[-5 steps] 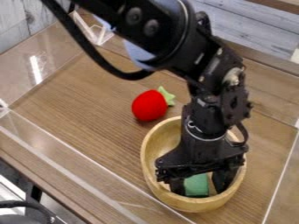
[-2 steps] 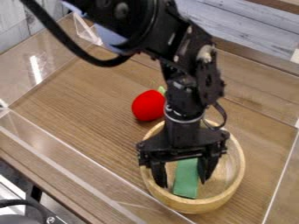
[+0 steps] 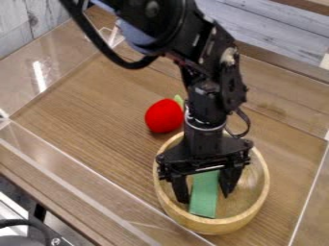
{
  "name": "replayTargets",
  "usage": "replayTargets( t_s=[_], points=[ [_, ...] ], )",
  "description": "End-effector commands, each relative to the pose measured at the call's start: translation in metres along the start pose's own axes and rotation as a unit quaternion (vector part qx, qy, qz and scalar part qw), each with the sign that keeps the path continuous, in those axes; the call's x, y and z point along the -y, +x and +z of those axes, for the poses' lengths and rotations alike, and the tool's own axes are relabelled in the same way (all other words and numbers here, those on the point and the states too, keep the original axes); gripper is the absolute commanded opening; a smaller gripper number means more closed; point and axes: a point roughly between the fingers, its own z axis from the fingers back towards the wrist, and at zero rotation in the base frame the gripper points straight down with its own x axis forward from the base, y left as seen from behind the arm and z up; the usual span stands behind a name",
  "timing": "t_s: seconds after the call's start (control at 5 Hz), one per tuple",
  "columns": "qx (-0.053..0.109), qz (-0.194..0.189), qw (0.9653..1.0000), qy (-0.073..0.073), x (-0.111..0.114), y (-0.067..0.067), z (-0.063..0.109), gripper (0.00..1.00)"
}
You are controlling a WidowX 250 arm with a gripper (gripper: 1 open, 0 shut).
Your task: Remove the green block from the brown bowl and put it on the table
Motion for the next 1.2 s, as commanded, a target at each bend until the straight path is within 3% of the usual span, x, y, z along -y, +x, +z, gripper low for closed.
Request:
replayTargets(
  t_s=[0.0,0.4,1.0],
  points=[
    [0.009,0.034,0.9991,-0.025,0.018,0.006,0.003,1.0],
    [0.01,0.101,0.9943,-0.033,0.014,0.007,-0.008,1.0],
    [0.011,0.093,0.9951,-0.033,0.024,0.021,-0.007,1.0]
  ],
)
